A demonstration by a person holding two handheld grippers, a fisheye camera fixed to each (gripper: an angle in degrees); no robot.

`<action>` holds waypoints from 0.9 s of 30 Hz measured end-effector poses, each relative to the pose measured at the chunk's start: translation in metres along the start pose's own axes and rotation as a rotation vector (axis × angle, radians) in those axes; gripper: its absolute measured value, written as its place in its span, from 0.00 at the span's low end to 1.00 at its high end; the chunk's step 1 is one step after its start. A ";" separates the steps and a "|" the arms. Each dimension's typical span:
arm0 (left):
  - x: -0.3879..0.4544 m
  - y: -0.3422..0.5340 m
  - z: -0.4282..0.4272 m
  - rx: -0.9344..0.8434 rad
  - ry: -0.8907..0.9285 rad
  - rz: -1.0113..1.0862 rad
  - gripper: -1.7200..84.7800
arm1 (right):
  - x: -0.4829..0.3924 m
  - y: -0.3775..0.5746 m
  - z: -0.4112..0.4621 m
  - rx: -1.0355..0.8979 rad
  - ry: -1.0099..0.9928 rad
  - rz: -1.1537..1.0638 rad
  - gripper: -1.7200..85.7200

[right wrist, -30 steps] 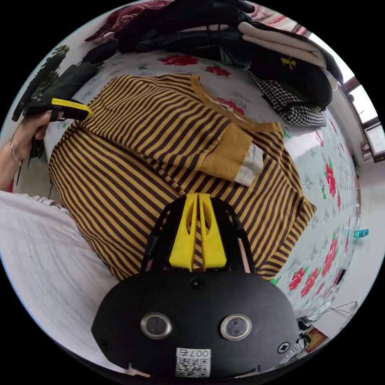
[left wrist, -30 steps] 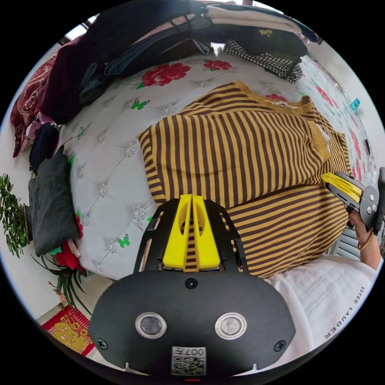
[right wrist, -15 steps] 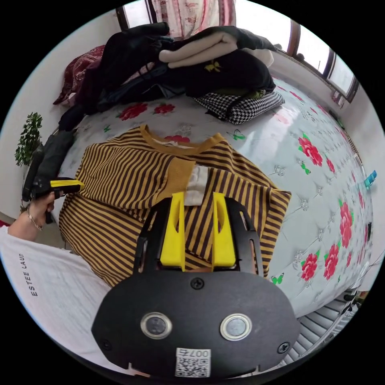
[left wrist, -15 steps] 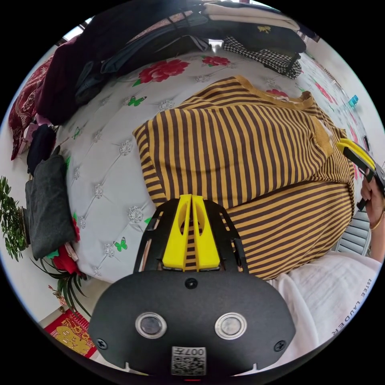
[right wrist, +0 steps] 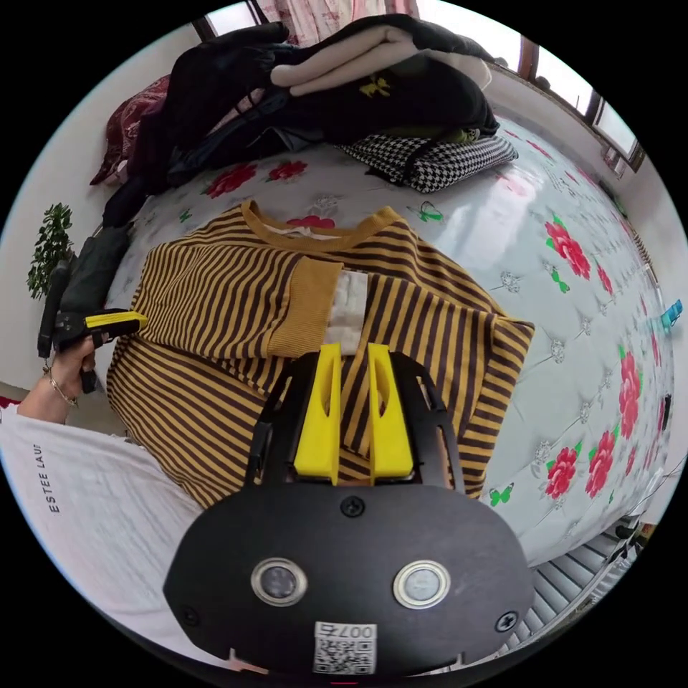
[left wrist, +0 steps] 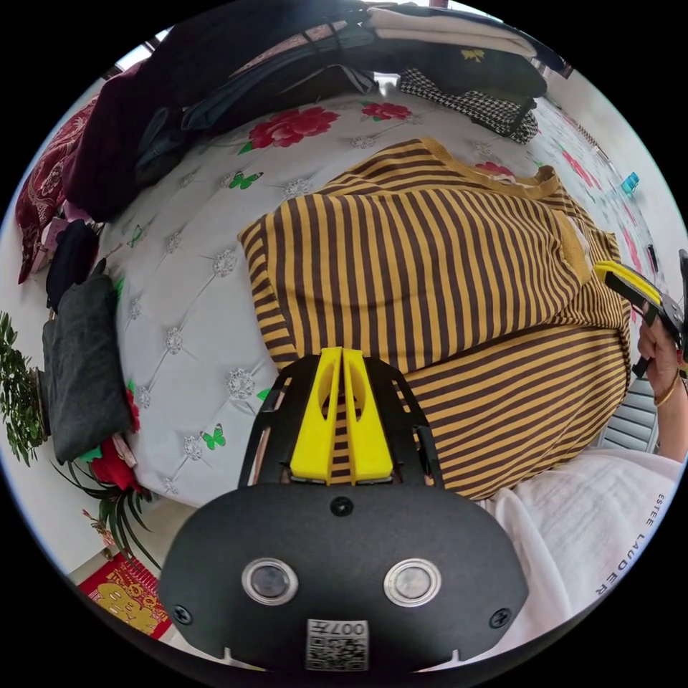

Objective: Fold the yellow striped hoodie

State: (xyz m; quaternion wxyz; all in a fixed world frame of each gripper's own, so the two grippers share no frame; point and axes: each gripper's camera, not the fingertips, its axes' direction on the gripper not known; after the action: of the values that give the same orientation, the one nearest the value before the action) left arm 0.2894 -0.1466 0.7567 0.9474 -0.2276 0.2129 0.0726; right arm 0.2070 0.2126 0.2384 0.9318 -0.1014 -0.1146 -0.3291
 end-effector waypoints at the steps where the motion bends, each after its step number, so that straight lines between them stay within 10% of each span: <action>1: 0.000 0.000 0.000 0.000 0.002 -0.002 0.01 | -0.001 0.002 -0.005 0.025 0.007 -0.002 0.08; 27: 0.004 0.019 -0.006 -0.003 -0.029 -0.040 0.01 | 0.049 0.010 0.035 0.075 0.178 0.137 0.08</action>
State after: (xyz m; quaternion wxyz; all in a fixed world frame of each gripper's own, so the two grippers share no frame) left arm 0.2862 -0.1324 0.7425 0.9514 -0.2319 0.1944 0.0572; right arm 0.2452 0.2002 0.2843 0.9618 -0.0445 -0.0363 -0.2678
